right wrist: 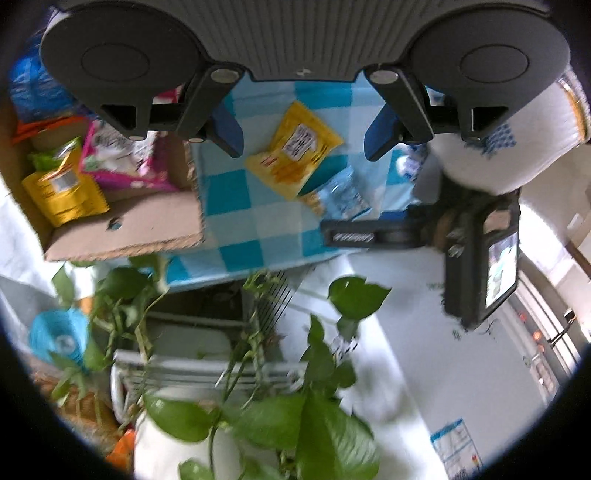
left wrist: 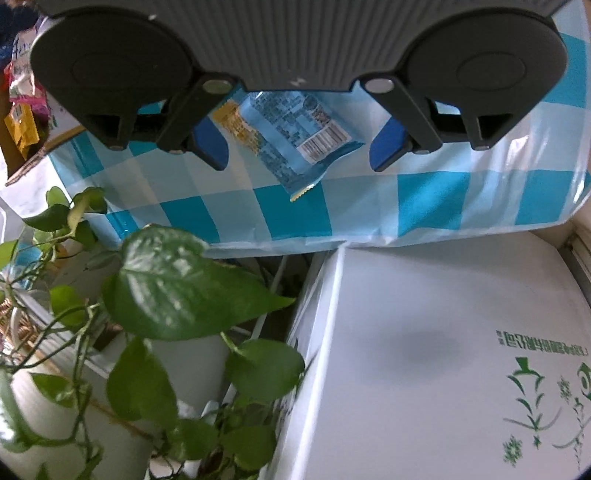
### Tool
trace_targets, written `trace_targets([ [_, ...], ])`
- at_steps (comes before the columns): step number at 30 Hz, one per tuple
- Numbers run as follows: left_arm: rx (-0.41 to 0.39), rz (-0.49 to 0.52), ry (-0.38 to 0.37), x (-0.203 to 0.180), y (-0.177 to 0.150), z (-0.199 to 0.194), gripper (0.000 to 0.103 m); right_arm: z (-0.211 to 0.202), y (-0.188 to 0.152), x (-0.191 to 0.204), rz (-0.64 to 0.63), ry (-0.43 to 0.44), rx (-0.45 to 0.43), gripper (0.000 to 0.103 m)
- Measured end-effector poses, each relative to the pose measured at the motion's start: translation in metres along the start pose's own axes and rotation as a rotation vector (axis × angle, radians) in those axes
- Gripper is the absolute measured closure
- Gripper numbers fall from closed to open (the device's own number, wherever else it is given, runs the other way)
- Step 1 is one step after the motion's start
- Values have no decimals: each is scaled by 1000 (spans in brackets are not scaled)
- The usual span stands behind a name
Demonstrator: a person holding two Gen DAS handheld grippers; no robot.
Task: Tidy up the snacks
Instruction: 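Move the left gripper over the light-blue bag while the right gripper moves over the yellow waffle bag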
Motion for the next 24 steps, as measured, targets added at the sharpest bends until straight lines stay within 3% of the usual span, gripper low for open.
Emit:
trace_targets([
  [7, 26, -9, 22, 3, -3, 24, 18, 20, -12, 8, 23, 12, 69, 25],
  [9, 16, 7, 30, 3, -4, 26, 12, 25, -14, 9, 40, 10, 86, 25],
  [16, 17, 86, 95, 9, -10, 22, 11, 41, -21, 5, 89, -29, 130, 25],
  [21, 24, 71, 106, 32, -12, 12, 15, 53, -24, -1, 148, -53, 151, 25],
  [24, 18, 68, 64, 40, -11, 8, 22, 62, -24, -5, 187, -80, 154, 25],
])
Point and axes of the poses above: each gripper's, at about its wrist camera, not at the fingertips, and z roughly the way its jaws point, x to its left, y to its top, the point moved 8 cm from there along z, roughly the way its jaws point, and after that the axes turned 5 degrees about -z, right-handed, at the moved point
